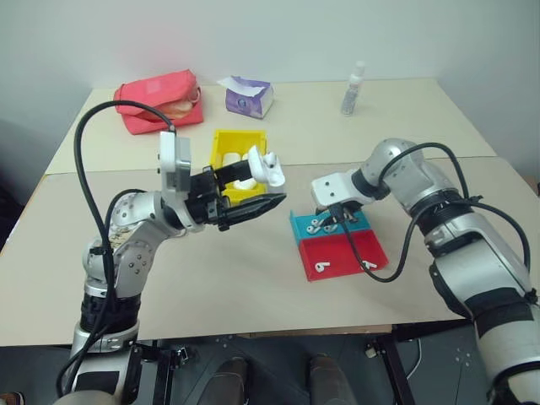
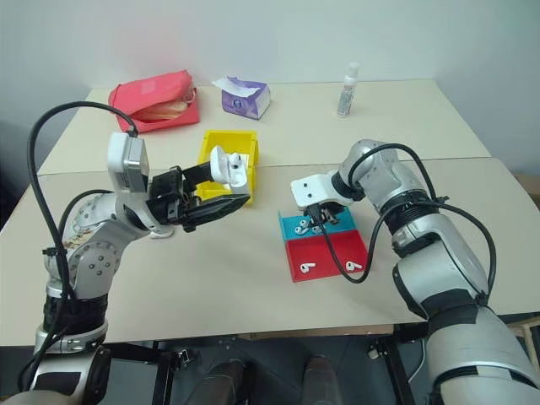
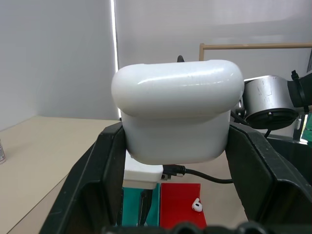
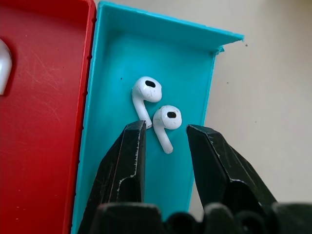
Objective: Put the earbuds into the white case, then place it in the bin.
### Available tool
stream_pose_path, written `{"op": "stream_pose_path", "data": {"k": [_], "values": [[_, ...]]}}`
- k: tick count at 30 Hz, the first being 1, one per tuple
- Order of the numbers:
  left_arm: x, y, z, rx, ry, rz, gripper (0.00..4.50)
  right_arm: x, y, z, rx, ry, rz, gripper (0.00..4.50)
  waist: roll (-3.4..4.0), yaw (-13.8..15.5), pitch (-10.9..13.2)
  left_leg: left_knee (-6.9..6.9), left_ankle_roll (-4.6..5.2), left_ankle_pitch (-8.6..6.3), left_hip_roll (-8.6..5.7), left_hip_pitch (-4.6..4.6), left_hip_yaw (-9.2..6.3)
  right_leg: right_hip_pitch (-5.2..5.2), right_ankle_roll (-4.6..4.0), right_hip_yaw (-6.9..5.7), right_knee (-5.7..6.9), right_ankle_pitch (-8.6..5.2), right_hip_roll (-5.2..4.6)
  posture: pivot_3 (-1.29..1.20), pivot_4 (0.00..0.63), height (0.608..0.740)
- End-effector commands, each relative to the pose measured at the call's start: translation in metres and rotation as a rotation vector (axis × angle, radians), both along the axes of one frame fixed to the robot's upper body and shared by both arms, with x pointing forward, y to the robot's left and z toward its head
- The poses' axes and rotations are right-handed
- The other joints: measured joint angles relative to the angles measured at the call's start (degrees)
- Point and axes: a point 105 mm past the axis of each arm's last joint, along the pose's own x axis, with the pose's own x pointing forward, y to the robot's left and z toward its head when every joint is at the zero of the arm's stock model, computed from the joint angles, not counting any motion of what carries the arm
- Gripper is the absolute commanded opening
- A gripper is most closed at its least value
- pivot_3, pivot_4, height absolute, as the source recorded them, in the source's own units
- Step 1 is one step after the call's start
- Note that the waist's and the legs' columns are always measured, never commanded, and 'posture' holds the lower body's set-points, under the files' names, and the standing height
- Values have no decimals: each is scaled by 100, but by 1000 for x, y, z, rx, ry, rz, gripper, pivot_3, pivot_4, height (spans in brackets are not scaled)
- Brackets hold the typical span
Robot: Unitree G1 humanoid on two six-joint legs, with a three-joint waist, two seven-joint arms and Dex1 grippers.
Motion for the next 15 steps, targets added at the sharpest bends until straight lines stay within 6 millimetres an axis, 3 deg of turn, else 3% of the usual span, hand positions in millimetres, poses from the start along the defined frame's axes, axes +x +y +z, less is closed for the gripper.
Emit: {"op": "stream_pose_path", "data": {"k": [1,15], "values": [[-8,2,10,-11,-47,0,2769,5,4,10,-8,-68,37,1689,0,-2,0,0,0,0,0,1,-1,1,0,0,0,0,0,0,150,740],[-9,3,11,-11,-52,7,2769,10,9,4,-16,-110,54,1689,1,-74,0,-2,-1,1,0,2,-2,2,0,0,0,0,1,0,150,740]]}}
